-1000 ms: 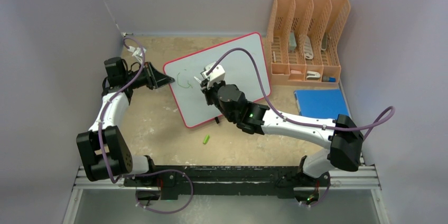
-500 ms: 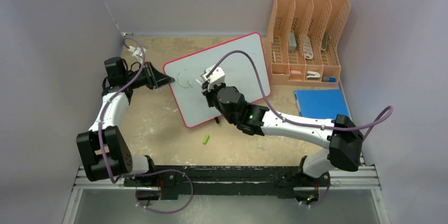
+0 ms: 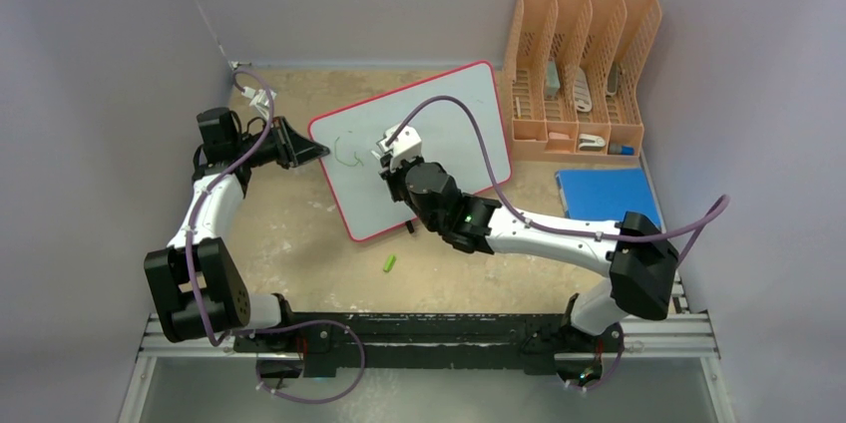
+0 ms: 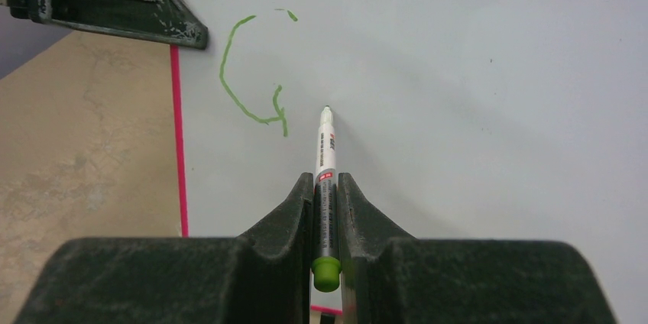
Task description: Write a sentence on the whiteboard
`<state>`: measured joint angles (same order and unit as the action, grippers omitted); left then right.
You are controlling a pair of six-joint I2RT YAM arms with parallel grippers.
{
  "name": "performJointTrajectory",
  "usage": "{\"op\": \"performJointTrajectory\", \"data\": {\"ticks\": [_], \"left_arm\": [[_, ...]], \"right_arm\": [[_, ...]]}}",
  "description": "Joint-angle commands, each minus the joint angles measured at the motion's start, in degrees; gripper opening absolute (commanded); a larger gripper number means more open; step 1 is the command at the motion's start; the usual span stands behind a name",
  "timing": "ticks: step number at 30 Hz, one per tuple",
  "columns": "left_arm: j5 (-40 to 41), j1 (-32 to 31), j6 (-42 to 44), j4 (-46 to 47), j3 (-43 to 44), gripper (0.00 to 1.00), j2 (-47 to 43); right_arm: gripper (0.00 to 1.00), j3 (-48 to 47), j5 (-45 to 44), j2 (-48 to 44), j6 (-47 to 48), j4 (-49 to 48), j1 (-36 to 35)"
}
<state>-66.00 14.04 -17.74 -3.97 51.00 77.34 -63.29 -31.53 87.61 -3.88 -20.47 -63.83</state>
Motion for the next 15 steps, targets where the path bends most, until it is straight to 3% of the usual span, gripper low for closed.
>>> {"op": "performJointTrajectory", "data": {"ticks": [1, 15], "left_arm": [[2.9, -1.3, 2.05, -1.69, 0.44, 0.0, 0.18], [2.96, -1.3, 2.18, -1.75, 0.42, 0.0, 0.18]], "right_arm": [[0.0, -1.39, -0.19, 0.07, -0.18, -3.42, 0.72], [0.0, -2.28, 0.17, 0.63, -0.08, -3.61, 1.26]]}}
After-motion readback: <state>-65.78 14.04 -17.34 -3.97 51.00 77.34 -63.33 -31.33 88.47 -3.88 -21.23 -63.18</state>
